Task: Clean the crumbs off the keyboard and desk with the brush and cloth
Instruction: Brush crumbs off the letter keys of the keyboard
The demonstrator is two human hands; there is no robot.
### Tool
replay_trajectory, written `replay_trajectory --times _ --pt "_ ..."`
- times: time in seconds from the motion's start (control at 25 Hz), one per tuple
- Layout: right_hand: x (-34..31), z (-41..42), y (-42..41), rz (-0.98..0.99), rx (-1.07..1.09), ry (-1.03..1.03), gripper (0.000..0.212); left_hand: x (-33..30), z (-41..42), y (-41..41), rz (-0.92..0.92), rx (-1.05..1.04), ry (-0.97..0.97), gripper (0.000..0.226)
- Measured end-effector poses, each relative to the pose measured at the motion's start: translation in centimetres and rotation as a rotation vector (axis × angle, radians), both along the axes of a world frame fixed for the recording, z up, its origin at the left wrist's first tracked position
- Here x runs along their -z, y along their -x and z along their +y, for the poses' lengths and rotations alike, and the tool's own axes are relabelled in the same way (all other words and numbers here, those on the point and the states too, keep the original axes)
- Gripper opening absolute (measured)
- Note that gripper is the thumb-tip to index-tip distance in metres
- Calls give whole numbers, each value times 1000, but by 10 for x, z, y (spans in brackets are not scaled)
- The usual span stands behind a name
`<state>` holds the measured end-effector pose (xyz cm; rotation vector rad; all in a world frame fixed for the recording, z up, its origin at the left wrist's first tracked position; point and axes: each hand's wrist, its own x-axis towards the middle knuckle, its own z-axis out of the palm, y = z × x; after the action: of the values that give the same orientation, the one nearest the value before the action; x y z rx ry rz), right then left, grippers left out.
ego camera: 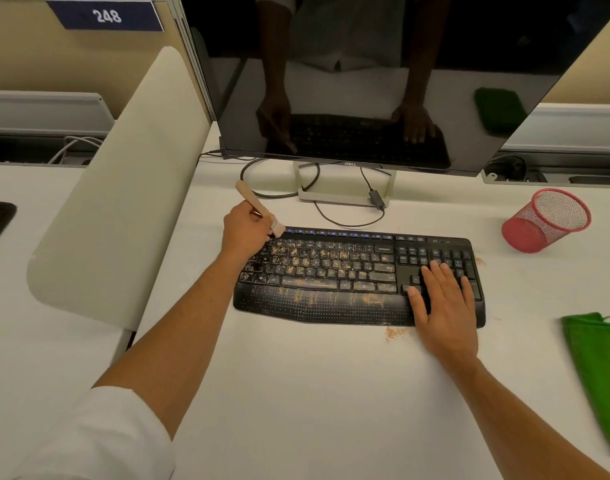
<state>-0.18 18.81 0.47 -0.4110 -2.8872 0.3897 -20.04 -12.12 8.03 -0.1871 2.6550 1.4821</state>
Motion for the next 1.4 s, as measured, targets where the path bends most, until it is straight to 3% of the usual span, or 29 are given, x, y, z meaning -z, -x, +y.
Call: replay_trajectory --times 0.16,0.32,0.44,0.6,0.92,1.4 --pt "1 0 0 19 4 -2 65 1 -13 2 80 -126 154 23" --pt "1 0 -1 27 4 -3 65 -1 -27 7 189 -172 356 15" --pt "0 -1 0 31 5 -5 65 -4 -26 9 189 -183 136 16" --pt "0 -1 0 22 2 -3 65 -1 -16 11 81 18 26 18" --pt "1 -1 0 18 5 6 68 -13 39 7 40 405 141 20" --pt "1 0 1 3 7 -3 69 -13 115 11 -55 646 182 27"
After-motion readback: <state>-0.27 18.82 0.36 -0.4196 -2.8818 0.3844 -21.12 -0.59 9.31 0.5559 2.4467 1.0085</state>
